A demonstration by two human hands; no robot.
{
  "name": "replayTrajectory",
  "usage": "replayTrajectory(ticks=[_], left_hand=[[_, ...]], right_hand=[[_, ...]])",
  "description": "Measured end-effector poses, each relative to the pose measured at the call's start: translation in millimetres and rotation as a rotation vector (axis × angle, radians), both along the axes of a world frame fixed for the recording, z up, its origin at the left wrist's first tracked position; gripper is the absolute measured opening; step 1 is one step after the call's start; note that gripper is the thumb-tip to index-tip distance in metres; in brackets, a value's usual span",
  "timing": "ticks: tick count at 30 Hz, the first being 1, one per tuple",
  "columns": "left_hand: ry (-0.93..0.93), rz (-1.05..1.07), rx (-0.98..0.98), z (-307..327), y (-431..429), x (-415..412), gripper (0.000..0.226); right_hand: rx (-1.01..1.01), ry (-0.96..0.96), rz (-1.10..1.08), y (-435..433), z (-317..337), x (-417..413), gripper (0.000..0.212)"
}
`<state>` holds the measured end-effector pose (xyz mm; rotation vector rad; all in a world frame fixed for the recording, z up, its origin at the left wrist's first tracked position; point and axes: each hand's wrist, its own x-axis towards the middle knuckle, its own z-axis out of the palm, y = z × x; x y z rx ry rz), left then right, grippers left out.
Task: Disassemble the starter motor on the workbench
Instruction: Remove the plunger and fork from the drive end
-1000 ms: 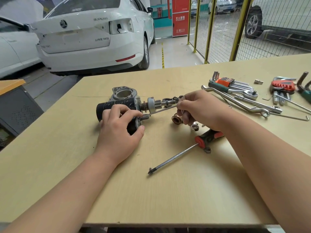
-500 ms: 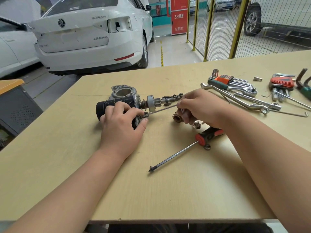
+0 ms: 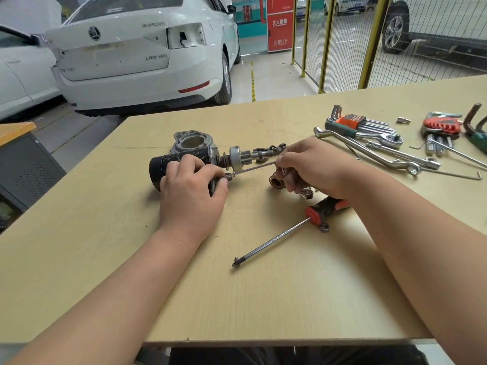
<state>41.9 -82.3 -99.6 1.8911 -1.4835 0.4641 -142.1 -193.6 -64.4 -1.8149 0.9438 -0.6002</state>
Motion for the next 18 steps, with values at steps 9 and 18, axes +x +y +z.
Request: replayTrajectory(ticks=[9,18], left_hand=[[-0.025,0.017,0.006,-0.4,-0.5,-1.9,0.012],[-0.014,-0.001,-0.001,0.6,0.6,-2.3,0.015]], right_hand=[[0.006,0.034,0.0,1.6,1.0,-0.4,0.026],[0.026,0.003,-0.01,2.9,2.8,-0.9,0.023]])
